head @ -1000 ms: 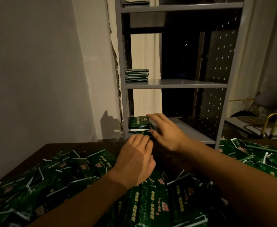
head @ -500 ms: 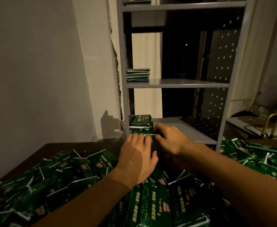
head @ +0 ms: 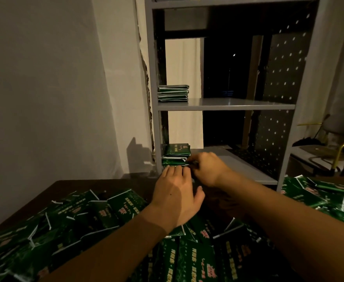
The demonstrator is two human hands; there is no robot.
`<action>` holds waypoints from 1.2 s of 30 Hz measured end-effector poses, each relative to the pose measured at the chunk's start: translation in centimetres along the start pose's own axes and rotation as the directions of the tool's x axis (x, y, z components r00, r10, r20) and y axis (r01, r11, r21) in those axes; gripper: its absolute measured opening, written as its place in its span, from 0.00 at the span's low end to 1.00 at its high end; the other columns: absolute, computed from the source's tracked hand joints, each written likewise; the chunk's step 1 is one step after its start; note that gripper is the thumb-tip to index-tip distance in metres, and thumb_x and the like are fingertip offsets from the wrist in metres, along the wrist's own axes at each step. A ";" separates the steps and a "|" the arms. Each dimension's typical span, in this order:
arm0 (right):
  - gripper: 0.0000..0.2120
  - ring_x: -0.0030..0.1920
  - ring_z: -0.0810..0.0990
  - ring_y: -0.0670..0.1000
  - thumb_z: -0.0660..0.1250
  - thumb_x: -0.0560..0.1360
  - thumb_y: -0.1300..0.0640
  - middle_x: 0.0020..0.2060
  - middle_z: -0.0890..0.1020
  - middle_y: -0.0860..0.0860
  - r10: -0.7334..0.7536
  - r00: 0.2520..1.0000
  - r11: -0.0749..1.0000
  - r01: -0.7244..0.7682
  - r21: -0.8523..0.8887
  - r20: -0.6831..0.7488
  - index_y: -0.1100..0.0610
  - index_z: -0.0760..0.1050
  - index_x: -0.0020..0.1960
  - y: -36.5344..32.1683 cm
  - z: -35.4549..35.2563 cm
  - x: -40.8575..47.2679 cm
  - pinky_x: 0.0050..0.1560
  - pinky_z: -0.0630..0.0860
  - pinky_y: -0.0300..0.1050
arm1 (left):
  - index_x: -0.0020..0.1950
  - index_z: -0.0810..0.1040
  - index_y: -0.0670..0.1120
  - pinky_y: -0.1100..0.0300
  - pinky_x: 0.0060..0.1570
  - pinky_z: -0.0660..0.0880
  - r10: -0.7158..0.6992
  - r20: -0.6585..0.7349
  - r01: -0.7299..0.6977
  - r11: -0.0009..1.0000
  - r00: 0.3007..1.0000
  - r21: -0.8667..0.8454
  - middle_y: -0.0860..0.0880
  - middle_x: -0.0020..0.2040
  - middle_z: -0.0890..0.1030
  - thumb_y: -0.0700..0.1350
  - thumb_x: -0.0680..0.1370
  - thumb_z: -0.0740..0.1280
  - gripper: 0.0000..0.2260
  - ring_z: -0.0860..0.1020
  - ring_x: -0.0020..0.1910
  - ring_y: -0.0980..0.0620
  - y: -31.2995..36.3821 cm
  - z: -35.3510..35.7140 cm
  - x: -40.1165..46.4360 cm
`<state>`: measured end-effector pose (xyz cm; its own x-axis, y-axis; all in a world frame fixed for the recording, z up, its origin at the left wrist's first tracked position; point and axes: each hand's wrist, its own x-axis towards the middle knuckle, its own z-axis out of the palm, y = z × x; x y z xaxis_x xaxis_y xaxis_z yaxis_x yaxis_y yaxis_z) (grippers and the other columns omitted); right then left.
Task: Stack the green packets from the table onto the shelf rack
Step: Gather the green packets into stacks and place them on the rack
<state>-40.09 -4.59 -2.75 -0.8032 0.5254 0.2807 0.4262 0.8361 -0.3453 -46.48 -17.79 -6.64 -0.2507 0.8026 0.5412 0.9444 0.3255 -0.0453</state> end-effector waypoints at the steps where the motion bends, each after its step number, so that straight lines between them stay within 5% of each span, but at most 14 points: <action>1: 0.15 0.57 0.81 0.55 0.63 0.80 0.56 0.59 0.82 0.53 -0.010 1.000 0.999 0.009 -0.038 -0.006 0.52 0.77 0.66 0.1 -0.1 -0.2 0.58 0.78 0.47 | 0.57 0.77 0.43 0.50 0.60 0.72 -0.015 0.017 0.015 1.000 1.000 0.002 0.43 0.51 0.80 0.61 0.76 0.49 0.27 0.77 0.52 0.44 0.2 -0.1 0.1; 5: 0.15 0.58 0.78 0.56 0.62 0.77 0.58 0.58 0.82 0.53 -0.129 0.988 0.986 0.120 -0.112 -0.078 0.52 0.77 0.63 0.6 -0.4 -1.8 0.56 0.75 0.49 | 0.66 0.72 0.43 0.50 0.66 0.67 -0.033 0.108 0.028 0.998 0.994 0.050 0.42 0.58 0.78 0.62 0.75 0.44 0.33 0.75 0.58 0.43 0.5 -0.6 0.7; 12: 0.14 0.56 0.79 0.57 0.59 0.79 0.61 0.57 0.81 0.55 -0.078 0.996 0.995 0.076 0.059 0.042 0.52 0.74 0.64 0.6 -0.9 -1.4 0.55 0.78 0.52 | 0.75 0.61 0.45 0.51 0.68 0.64 -0.047 0.296 0.041 0.999 0.954 0.028 0.43 0.66 0.70 0.60 0.81 0.55 0.27 0.69 0.66 0.43 0.2 -1.3 1.9; 21: 0.10 0.51 0.79 0.52 0.64 0.77 0.60 0.51 0.82 0.51 -0.083 0.993 0.996 0.086 0.028 -0.087 0.51 0.77 0.57 0.4 -3.7 -5.4 0.54 0.78 0.49 | 0.68 0.66 0.44 0.51 0.64 0.69 -0.024 0.229 0.021 1.000 0.973 0.014 0.43 0.65 0.71 0.54 0.81 0.57 0.20 0.71 0.63 0.44 1.7 -3.9 0.1; 29: 0.08 0.52 0.80 0.49 0.65 0.79 0.60 0.49 0.82 0.50 -0.121 0.991 0.992 0.123 -0.030 0.056 0.55 0.80 0.55 -1.9 -8.1 -14.5 0.55 0.76 0.44 | 0.64 0.70 0.43 0.52 0.58 0.71 0.001 0.155 0.015 0.995 0.988 -0.102 0.43 0.61 0.74 0.49 0.82 0.58 0.14 0.73 0.60 0.44 3.4 -8.6 -5.3; 36: 0.05 0.46 0.79 0.51 0.65 0.79 0.52 0.44 0.80 0.49 0.095 0.979 0.989 -0.072 -0.128 0.182 0.52 0.77 0.47 -1.8 -9.7 -22.0 0.45 0.75 0.46 | 0.62 0.73 0.46 0.55 0.54 0.70 -0.065 0.272 0.132 0.963 0.960 -0.236 0.47 0.59 0.74 0.47 0.83 0.59 0.10 0.74 0.57 0.46 4.5 -10.8 -11.6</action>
<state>-19.10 -16.11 0.36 -0.8214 0.5649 0.0788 0.5328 0.8093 -0.2475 -37.04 -31.00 -4.05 -0.3595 0.8856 0.2940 0.9264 0.3009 0.2263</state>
